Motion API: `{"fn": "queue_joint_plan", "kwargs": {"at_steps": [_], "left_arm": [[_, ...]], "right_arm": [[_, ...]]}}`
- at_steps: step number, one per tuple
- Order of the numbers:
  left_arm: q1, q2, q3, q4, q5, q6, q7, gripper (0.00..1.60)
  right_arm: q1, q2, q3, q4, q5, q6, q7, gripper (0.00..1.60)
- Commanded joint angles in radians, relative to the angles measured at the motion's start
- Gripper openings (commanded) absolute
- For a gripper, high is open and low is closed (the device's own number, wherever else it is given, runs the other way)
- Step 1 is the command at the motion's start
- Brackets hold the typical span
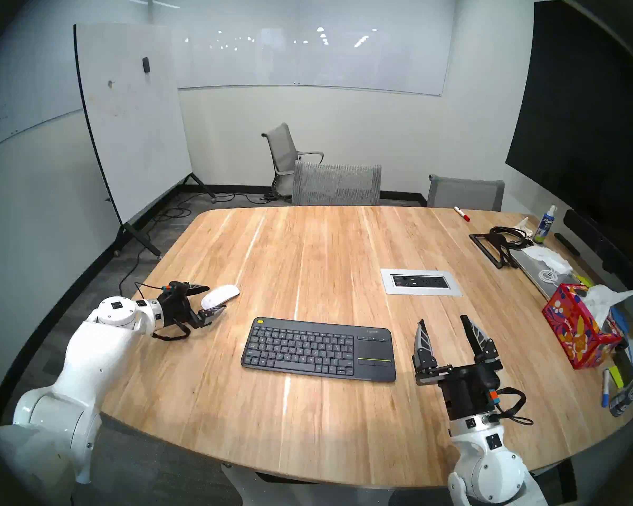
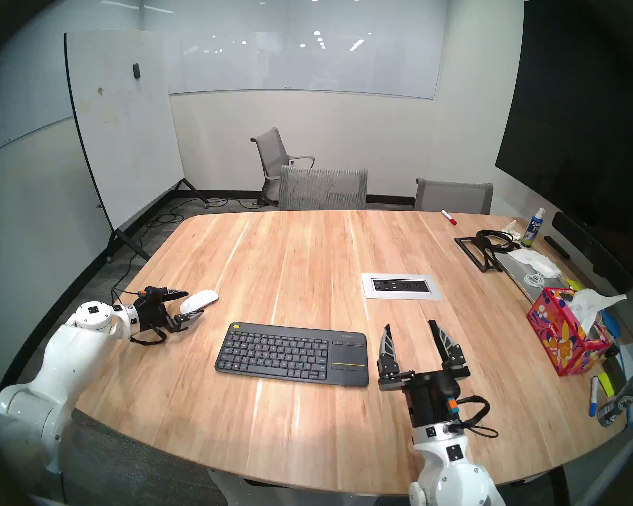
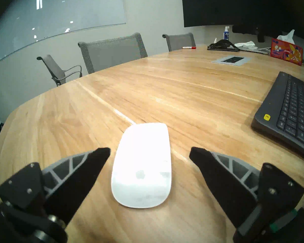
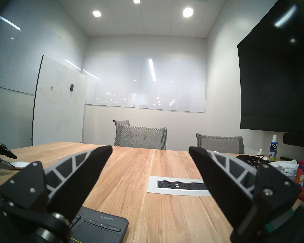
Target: Put the mouse beside the keyboard
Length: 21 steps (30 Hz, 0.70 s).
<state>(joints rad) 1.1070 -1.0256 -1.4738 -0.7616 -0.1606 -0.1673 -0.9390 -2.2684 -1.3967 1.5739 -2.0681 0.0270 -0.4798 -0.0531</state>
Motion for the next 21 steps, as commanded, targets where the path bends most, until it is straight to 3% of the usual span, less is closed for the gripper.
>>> {"fn": "queue_joint_plan", "kwargs": {"at_steps": [1,18,19,20,21], "left_arm": [[-0.046,-0.005,0.005,0.009,0.004,0.021,-0.004,1.60],[-0.027,-0.017,0.029,0.041,0.022,0.055,-0.014,1.60],[-0.027,-0.019,0.030,0.042,0.023,0.054,-0.013,1.36],[-0.028,-0.020,0.031,0.043,0.024,0.050,-0.012,0.74],[-0.033,-0.022,0.033,0.054,0.023,0.042,-0.021,0.00]], "right_arm": [[0.001,0.000,-0.002,-0.018,-0.001,-0.002,0.001,1.60],[0.000,0.000,-0.002,-0.018,-0.001,-0.001,0.002,1.60],[0.000,0.000,-0.002,-0.018,-0.001,-0.001,0.002,1.60],[0.000,0.000,-0.002,-0.018,-0.001,-0.001,0.002,1.60],[0.000,0.000,-0.002,-0.018,-0.001,-0.001,0.002,1.60]]}}
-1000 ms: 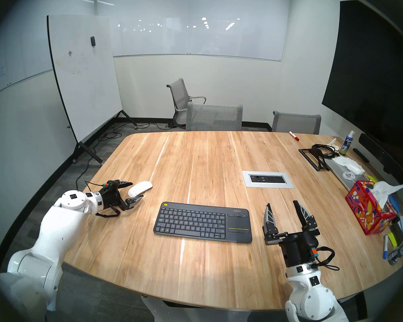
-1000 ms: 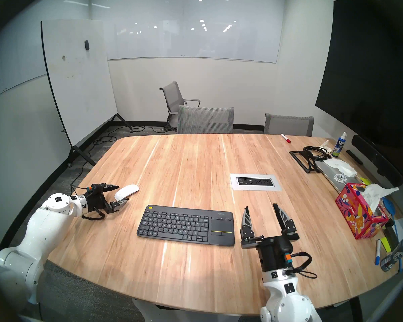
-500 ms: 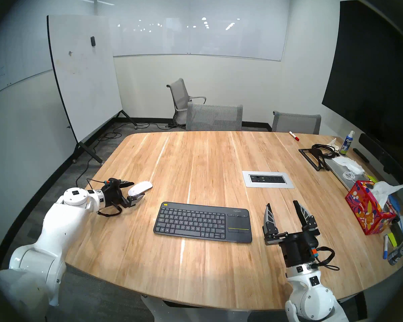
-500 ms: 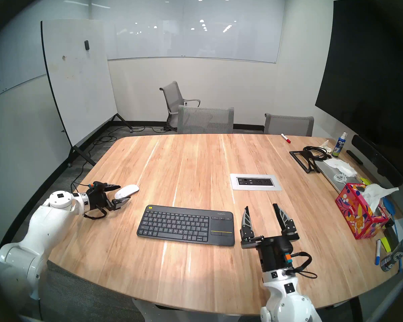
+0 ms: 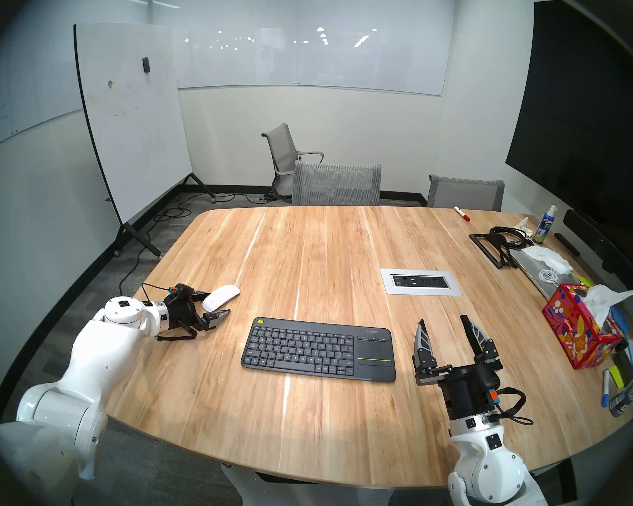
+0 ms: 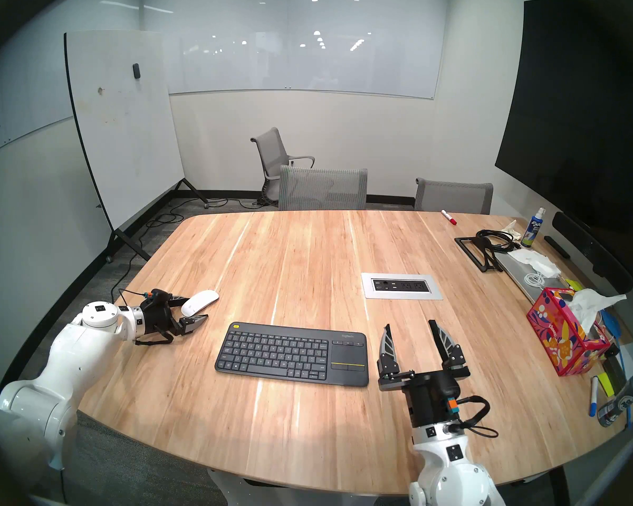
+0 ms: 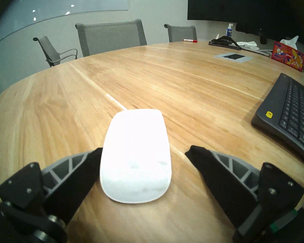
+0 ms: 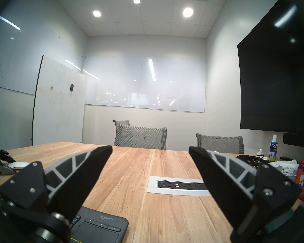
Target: Put the mouse beside the keyboard
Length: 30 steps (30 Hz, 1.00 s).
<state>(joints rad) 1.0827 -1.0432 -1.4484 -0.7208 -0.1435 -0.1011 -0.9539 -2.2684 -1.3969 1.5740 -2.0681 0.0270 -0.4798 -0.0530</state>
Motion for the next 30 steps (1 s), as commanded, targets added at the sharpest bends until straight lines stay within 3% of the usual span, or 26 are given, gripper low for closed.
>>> {"fn": "queue_joint_plan", "kwargs": {"at_steps": [1,8,25,30], "left_arm": [[-0.011,-0.006,0.010,0.017,0.010,-0.030,-0.005,0.00],[0.008,-0.006,0.006,-0.006,0.004,-0.039,-0.003,0.00],[0.254,0.040,-0.100,-0.274,-0.096,0.062,0.012,0.00],[0.342,0.038,-0.160,-0.357,-0.130,0.071,0.050,0.00]], "right_arm": [[0.000,0.000,-0.002,-0.018,-0.001,-0.001,0.001,1.60],[0.000,0.000,-0.002,-0.018,-0.001,-0.001,0.001,1.60],[0.001,0.000,-0.002,-0.016,-0.001,-0.002,0.002,1.60],[0.001,0.000,-0.002,-0.016,-0.001,-0.003,0.002,1.60]]}}
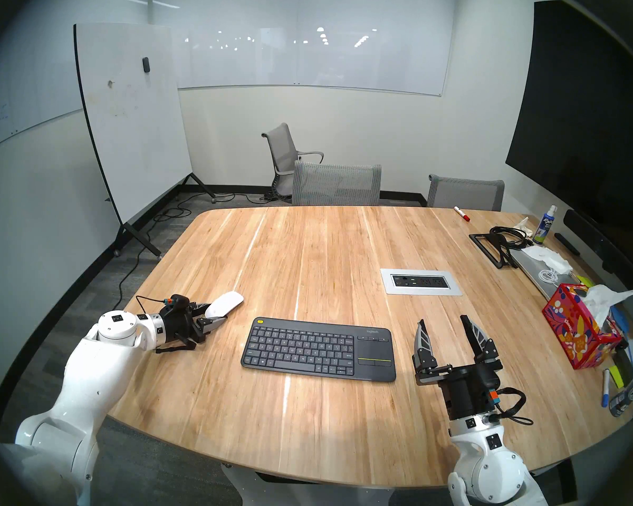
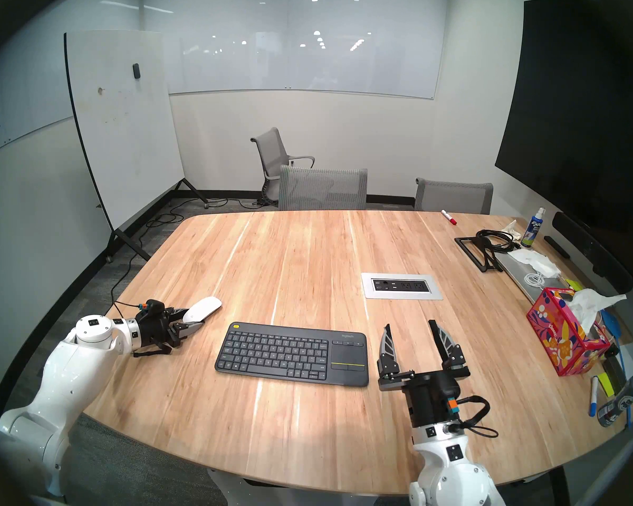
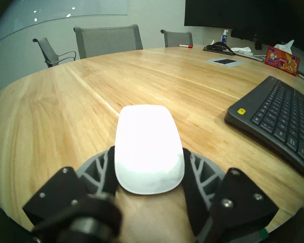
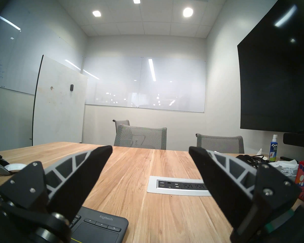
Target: Put the mouse beside the keyboard
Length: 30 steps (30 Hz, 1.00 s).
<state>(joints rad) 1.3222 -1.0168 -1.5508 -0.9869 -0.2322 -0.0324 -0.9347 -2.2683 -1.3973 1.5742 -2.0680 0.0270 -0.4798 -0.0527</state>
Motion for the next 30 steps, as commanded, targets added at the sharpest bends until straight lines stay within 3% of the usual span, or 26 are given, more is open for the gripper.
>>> {"fn": "queue_joint_plan", "kwargs": {"at_steps": [1,13,16,24,30], "left_arm": [[0.112,0.007,-0.069,-0.099,-0.046,-0.004,0.041,0.00],[0.247,-0.045,-0.178,-0.272,-0.099,-0.092,0.115,0.00],[0.267,-0.052,-0.193,-0.296,-0.109,-0.086,0.123,0.00],[0.408,-0.037,-0.260,-0.433,-0.128,-0.070,0.120,0.00],[0.491,-0.038,-0.322,-0.506,-0.124,-0.032,0.070,0.00]], "right_arm": [[0.001,0.000,-0.002,-0.016,-0.001,-0.003,0.001,1.60],[0.001,0.000,-0.002,-0.017,-0.001,-0.002,0.001,1.60],[0.001,0.000,-0.002,-0.017,-0.001,-0.002,0.001,1.60],[0.001,0.000,-0.002,-0.016,-0.001,-0.002,0.002,1.60],[0.002,0.000,-0.002,-0.016,-0.001,-0.003,0.002,1.60]]}}
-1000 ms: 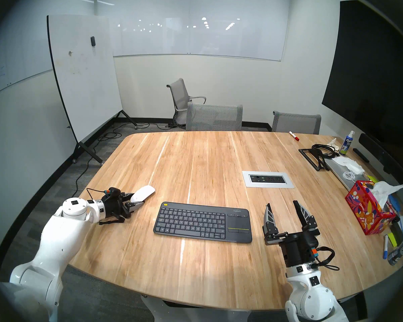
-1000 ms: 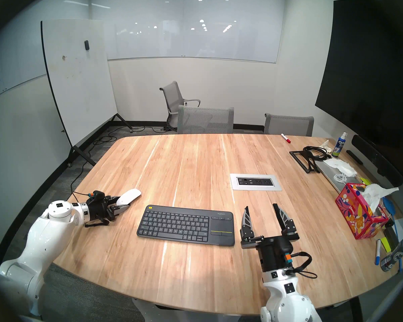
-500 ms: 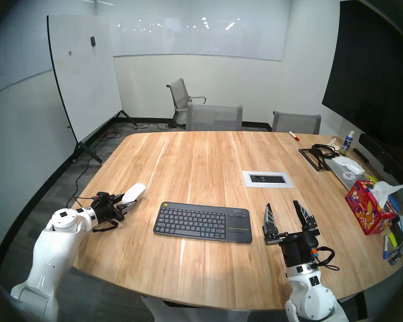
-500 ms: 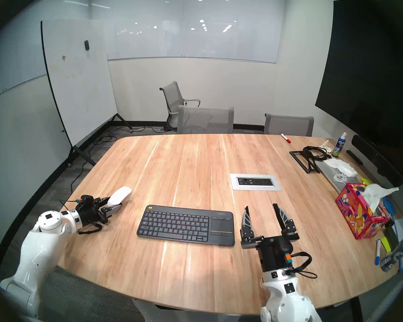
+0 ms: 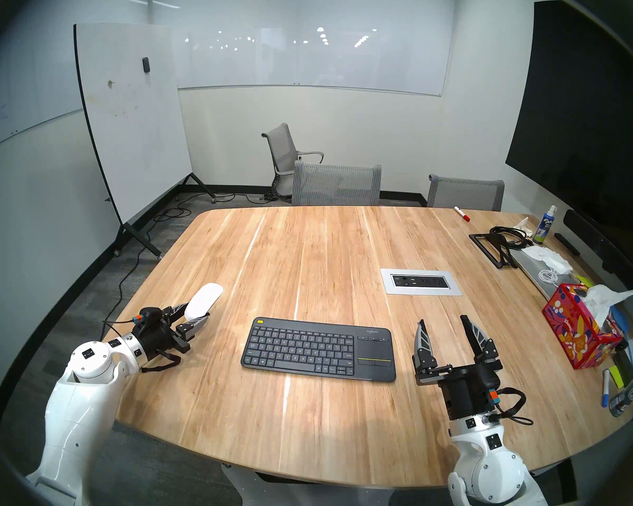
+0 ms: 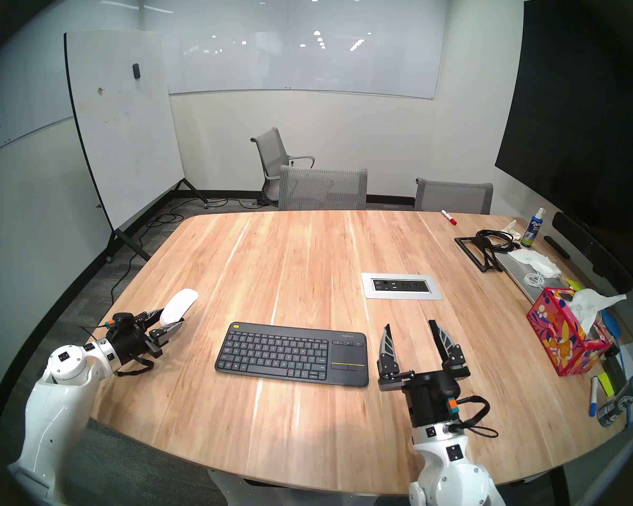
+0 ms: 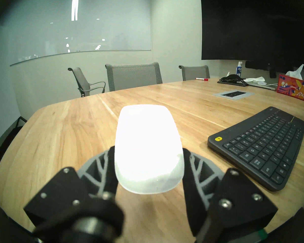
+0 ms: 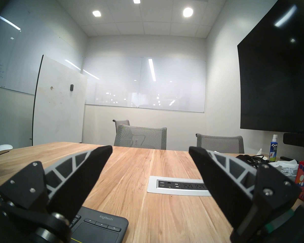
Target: Put the mouse beside the keyboard
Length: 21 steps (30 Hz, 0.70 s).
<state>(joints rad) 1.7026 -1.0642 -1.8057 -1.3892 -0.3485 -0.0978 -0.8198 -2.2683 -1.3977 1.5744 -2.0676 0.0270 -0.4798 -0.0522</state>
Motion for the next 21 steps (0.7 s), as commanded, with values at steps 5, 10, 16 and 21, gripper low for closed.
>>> {"fn": "queue_joint_plan", "kwargs": {"at_steps": [5,10,16,21], "left_arm": [[0.172,-0.009,-0.124,-0.158,-0.004,0.060,-0.104,0.00],[0.229,-0.030,-0.174,-0.221,-0.017,0.077,-0.146,0.00],[0.307,-0.041,-0.212,-0.305,-0.028,0.082,-0.156,0.00],[0.351,-0.048,-0.232,-0.342,-0.025,0.059,-0.188,0.00]], "right_arm": [[0.002,0.000,-0.002,-0.016,-0.001,-0.003,0.001,1.60],[0.001,0.000,-0.002,-0.016,-0.001,-0.003,0.001,1.60],[0.001,0.000,-0.002,-0.017,-0.001,-0.002,0.002,1.60],[0.001,0.000,-0.002,-0.018,-0.001,-0.002,0.002,1.60]]}}
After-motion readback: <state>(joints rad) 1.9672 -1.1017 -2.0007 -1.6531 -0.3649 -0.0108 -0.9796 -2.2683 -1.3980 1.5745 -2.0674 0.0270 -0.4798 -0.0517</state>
